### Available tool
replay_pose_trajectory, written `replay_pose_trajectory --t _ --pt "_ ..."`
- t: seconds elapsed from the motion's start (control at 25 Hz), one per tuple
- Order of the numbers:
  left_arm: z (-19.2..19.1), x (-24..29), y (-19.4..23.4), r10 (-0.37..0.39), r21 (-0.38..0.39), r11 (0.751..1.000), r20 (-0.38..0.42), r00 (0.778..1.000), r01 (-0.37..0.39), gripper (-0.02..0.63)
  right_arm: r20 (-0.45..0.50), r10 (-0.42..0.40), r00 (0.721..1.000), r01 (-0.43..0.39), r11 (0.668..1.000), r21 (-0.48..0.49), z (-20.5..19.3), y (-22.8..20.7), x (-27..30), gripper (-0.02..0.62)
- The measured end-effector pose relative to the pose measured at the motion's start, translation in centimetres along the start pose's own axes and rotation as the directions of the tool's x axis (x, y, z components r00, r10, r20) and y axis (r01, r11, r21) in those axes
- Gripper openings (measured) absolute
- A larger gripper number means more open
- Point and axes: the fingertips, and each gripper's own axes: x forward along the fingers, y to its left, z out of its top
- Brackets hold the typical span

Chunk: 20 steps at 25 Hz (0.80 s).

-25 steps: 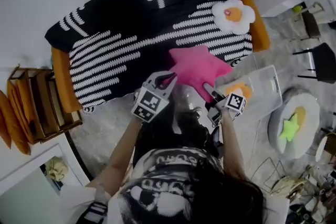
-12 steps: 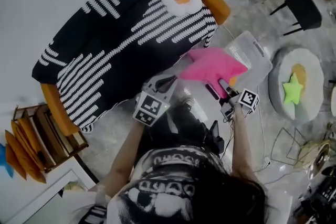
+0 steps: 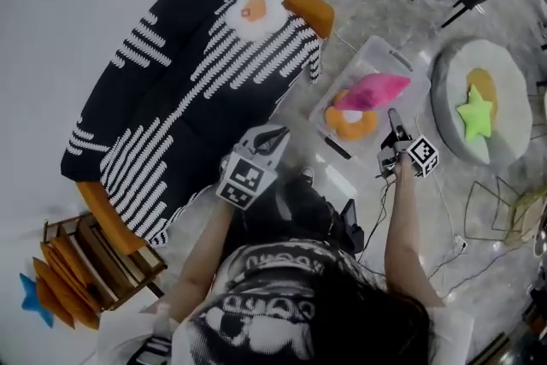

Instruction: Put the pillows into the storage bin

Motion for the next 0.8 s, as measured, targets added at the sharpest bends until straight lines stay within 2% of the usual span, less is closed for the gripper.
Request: replay_pose_trajectory --t 0.2,0.44,0.8 --pt "0.4 1.0 -1.2 -0.029 0.03 0.999 -0.033 0.999 0.03 0.014 -0.069 -0.05 0.996 0.041 0.991 -0.124 -1.1 -0.8 -1.3 0.283" --pt "1.5 1.3 -1.5 -0.053 0.04 0.998 -0.023 0.998 0.054 0.014 -0.073 -0.018 0.997 0.008 0.989 -0.147 -1.5 0.7 -1.2 0.27" --pt "1.5 2.6 1.6 -0.058 0.03 0.998 -0.016 0.998 0.058 0.014 -0.128 0.045 0.991 -0.069 0.98 -0.189 -3.2 5.6 3.4 0.265"
